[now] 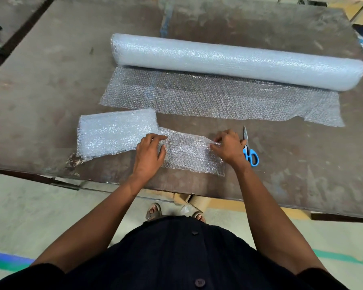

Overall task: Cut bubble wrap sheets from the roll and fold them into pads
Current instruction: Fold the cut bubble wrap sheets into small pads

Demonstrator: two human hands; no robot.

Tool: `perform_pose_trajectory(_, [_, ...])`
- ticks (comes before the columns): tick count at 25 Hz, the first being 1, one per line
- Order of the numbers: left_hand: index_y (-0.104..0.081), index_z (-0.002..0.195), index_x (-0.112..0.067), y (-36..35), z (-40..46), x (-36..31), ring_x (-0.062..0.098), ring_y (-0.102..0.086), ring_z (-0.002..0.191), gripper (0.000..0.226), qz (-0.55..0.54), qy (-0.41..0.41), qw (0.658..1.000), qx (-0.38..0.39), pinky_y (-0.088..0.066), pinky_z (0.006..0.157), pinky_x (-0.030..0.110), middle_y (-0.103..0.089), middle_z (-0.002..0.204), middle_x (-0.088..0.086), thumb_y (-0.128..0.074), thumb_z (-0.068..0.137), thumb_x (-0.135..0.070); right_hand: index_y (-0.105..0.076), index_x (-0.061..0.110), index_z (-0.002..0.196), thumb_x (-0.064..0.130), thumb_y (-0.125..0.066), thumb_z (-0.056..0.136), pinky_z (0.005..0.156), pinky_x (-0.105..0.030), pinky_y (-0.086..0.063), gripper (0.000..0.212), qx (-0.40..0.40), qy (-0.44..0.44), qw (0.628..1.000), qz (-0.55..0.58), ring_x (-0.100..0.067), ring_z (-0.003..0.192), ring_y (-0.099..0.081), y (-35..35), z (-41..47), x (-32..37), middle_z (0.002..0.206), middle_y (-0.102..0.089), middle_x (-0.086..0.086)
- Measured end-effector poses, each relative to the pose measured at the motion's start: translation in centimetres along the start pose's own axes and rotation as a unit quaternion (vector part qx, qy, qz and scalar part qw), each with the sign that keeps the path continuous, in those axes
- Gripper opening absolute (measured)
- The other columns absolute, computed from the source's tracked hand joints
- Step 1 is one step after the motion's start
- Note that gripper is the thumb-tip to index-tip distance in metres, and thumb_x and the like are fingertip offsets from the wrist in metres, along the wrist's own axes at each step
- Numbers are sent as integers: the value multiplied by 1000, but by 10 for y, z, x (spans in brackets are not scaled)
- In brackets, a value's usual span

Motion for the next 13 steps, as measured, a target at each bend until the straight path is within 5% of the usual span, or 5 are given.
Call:
perform_pose_trajectory(3, [-64,135,-22,1,9,-4,23,-54,115,35,-18,17,1000,-9,-46,97,48,-56,126,3,-61,100,-21,-66,27,98,33,-86,89,97,-41,-49,23,49,-16,981,185,-20,103,-69,10,-2,-22,101,-72,4])
perform_pose_trajectory(7, [-52,150,-25,-14,32,-16,25,-45,132,51,-44,17,998,50,-41,107,51,-47,145,3,-65,101,-34,-64,14,119,10,-87,87,86,-33,-56,40,97,-42,920,378,-19,108,-67,14,-12,-40,121,-70,-9])
perform_pose_trajectory(13, [-31,162,-22,-61,96,-18,40,-37,148,66,8,71,978,196,-30,121,60,-42,163,12,-55,106,-46,-69,9,124,48,-91,78,93,-30,-61,64,48,-103,909,401,-12,103,-76,7,-13,-58,116,-79,-6])
Point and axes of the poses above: each hand's wrist, its own z-axis towards the middle knuckle, its own y-axis out of the back of the hand, x = y × z, the point moved 9 cm from there along z, towards the middle knuckle
